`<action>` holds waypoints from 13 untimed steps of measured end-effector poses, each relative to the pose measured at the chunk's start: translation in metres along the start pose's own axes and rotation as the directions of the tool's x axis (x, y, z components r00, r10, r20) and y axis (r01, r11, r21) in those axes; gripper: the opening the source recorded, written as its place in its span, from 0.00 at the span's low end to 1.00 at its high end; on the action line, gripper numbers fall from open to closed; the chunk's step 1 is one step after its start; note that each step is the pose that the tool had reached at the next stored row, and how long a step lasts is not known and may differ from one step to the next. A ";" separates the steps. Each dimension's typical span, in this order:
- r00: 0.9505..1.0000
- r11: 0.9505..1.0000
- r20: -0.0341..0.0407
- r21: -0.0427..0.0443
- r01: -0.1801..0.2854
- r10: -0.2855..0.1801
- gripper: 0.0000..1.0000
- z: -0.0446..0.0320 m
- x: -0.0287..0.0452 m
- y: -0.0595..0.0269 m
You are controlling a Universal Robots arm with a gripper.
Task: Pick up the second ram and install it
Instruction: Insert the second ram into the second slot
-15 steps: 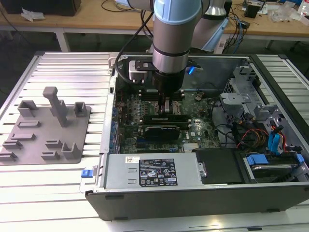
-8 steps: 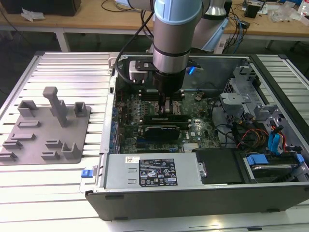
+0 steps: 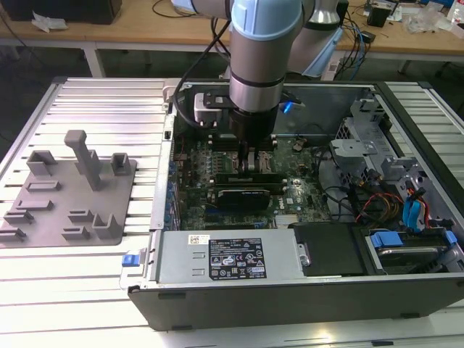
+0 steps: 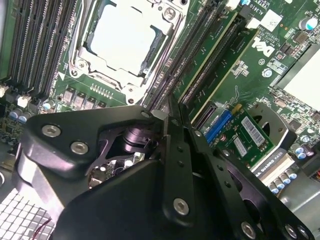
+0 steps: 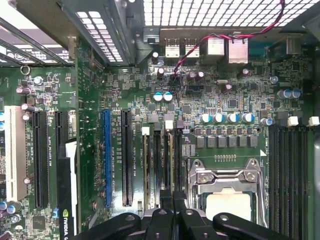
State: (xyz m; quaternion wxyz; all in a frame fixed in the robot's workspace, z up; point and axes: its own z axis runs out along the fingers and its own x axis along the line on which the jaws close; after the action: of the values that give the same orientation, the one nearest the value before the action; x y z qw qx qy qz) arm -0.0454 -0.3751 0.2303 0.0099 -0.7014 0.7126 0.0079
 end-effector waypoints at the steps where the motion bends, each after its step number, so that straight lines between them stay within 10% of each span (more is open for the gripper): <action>1: 1.000 1.000 0.000 0.000 0.000 0.000 0.09 0.0018 0.0001 0.0002; 13: 1.000 1.000 0.000 0.000 0.000 0.000 0.10 0.0059 0.0001 0.0001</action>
State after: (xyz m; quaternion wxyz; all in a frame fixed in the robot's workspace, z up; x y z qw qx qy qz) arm -0.0454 -0.3750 0.2244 0.0101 -0.7015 0.7126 0.0079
